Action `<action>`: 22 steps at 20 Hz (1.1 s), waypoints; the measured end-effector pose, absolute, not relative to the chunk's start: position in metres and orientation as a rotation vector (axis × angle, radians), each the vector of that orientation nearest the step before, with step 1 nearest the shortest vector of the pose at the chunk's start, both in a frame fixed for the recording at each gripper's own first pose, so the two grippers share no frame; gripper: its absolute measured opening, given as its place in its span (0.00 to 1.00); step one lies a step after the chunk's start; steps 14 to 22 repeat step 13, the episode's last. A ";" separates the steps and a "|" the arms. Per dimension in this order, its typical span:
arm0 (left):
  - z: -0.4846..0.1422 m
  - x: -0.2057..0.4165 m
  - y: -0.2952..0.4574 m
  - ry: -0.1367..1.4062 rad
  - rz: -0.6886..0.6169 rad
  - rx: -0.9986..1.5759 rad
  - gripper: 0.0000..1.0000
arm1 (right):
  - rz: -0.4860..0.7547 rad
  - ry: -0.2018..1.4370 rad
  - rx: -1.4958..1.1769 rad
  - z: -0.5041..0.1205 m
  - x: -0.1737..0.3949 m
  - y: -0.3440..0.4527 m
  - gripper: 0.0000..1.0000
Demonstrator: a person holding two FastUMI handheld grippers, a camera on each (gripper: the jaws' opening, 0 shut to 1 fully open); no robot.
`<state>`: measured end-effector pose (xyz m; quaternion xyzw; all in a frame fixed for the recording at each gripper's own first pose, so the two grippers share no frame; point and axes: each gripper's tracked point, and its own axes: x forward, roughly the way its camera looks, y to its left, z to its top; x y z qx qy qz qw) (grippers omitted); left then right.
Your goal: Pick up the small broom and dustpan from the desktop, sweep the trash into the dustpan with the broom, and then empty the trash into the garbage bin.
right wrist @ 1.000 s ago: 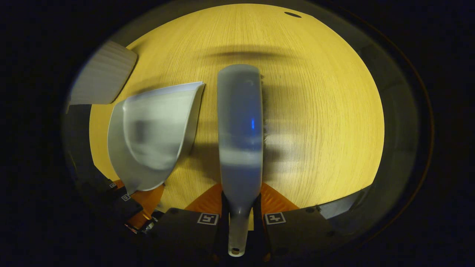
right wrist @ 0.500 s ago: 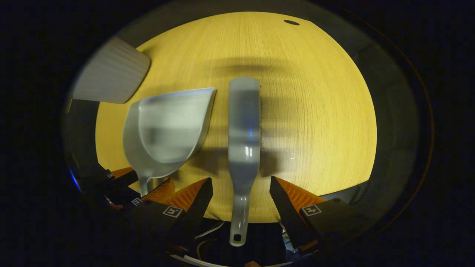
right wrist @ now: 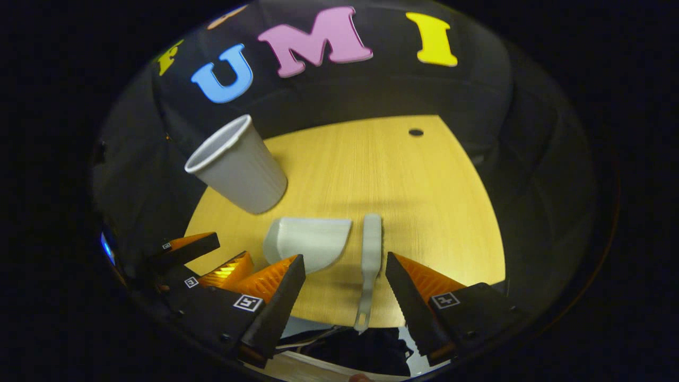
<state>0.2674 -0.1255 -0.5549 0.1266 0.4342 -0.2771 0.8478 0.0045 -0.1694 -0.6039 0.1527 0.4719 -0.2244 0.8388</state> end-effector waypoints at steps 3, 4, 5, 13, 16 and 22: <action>-0.547 0.255 -0.120 0.704 -0.553 0.242 0.84 | -0.465 0.749 0.190 -0.536 0.038 -0.182 0.98; -0.551 0.252 -0.121 0.653 -0.541 0.233 0.84 | -0.454 0.679 0.155 -0.515 0.046 -0.183 0.98; -0.551 0.248 -0.120 0.620 -0.532 0.219 0.84 | -0.444 0.619 0.122 -0.510 0.047 -0.183 0.98; -0.504 0.235 -0.105 0.197 -0.492 0.154 0.82 | -0.414 0.320 -0.004 -0.523 0.043 -0.187 0.97; -0.504 0.235 -0.105 0.197 -0.492 0.154 0.82 | -0.414 0.320 -0.004 -0.523 0.043 -0.187 0.97; -0.504 0.235 -0.105 0.197 -0.492 0.154 0.82 | -0.414 0.320 -0.004 -0.523 0.043 -0.187 0.97</action>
